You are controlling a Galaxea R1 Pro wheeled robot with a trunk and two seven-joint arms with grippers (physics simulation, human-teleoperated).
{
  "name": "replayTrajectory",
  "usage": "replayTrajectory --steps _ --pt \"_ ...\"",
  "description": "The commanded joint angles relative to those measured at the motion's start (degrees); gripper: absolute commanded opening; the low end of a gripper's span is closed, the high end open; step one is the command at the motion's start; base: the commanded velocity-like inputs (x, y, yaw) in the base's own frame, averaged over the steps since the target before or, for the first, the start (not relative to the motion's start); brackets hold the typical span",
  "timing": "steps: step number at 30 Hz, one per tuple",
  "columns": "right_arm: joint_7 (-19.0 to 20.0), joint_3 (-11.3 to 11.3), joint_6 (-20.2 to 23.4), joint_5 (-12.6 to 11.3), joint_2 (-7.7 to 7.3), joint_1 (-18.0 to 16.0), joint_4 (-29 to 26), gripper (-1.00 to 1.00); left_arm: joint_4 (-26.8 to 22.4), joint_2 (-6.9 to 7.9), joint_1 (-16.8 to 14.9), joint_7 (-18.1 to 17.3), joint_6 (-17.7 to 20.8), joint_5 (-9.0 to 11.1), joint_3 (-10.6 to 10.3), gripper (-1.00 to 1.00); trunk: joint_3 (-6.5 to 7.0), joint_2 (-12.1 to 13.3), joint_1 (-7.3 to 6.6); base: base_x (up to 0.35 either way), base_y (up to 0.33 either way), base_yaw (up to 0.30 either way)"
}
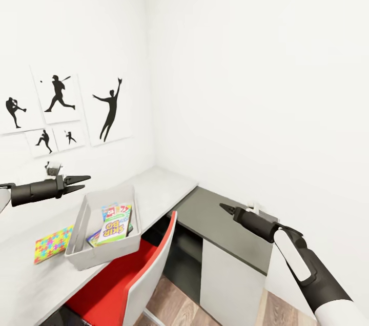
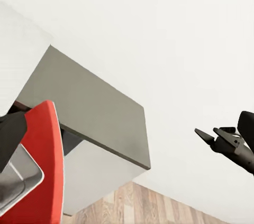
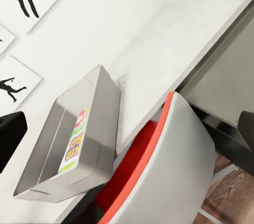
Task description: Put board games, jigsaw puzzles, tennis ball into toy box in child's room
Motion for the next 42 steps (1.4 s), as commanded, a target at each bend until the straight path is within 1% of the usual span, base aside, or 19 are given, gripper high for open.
replayTrajectory --steps 1,11,22,26,30,32,34,35,37,38,42 --pt "0.0 0.0 0.2 -0.2 -0.05 0.0 0.0 1.00 0.1 0.03 -0.1 -0.1 0.3 0.2 -0.2 1.00 0.00 0.0 0.02 -0.009 0.000 0.276" --pt "0.0 0.0 0.2 -0.2 -0.11 0.0 0.0 1.00 0.0 0.02 -0.1 -0.1 0.3 0.2 -0.2 1.00 0.07 0.0 0.02 -0.005 0.000 0.248" --pt "0.0 0.0 0.2 -0.2 -0.15 0.0 0.0 1.00 0.0 0.02 -0.1 -0.1 0.2 0.2 -0.3 1.00 0.07 0.0 0.02 -0.069 0.012 0.015" --pt "-0.1 -0.1 0.2 -0.2 -0.17 0.0 -0.7 1.00 0.0 0.02 -0.1 -0.1 0.2 0.2 -0.3 1.00 0.07 0.0 0.02 -0.003 0.001 0.000" --pt "-0.5 -0.3 0.7 -0.2 0.07 0.0 -2.8 1.00 0.0 -0.02 -0.1 -0.1 0.2 0.2 -0.3 1.00 0.07 0.0 0.02 0.000 0.000 0.000" --pt "-1.0 -0.3 1.5 -0.2 0.08 0.0 -4.6 1.00 0.0 -0.08 -0.1 -0.1 0.2 0.2 -0.3 1.00 0.07 0.0 0.02 0.000 0.000 0.000" --pt "-2.1 -0.3 3.8 -0.1 0.12 -0.1 -7.6 1.00 0.0 -0.15 -0.1 0.0 0.2 0.2 -0.3 1.00 0.07 0.0 0.02 0.000 0.000 0.000" --pt "-3.3 -0.3 5.5 -0.1 0.09 -0.1 -9.6 1.00 0.0 -0.21 -0.1 -0.1 0.2 0.2 -0.3 1.00 0.07 0.0 0.02 0.000 0.000 0.000" --pt "-5.1 -0.3 7.5 -0.2 0.07 0.0 -11.5 1.00 0.0 -0.31 -0.1 -0.1 0.2 0.2 -0.3 1.00 0.07 0.0 0.02 0.000 0.000 0.000" --pt "-5.9 -0.3 8.3 -0.2 -0.07 0.0 -12.3 1.00 0.0 -0.35 -0.1 -0.1 0.2 0.2 -0.3 1.00 0.07 0.0 0.02 0.000 0.000 0.000" --pt "-6.8 -0.8 9.4 -0.3 -0.25 0.0 -13.5 1.00 0.0 -0.40 -0.1 -0.1 0.2 0.2 -0.4 1.00 0.07 0.0 0.02 0.000 0.000 0.000"
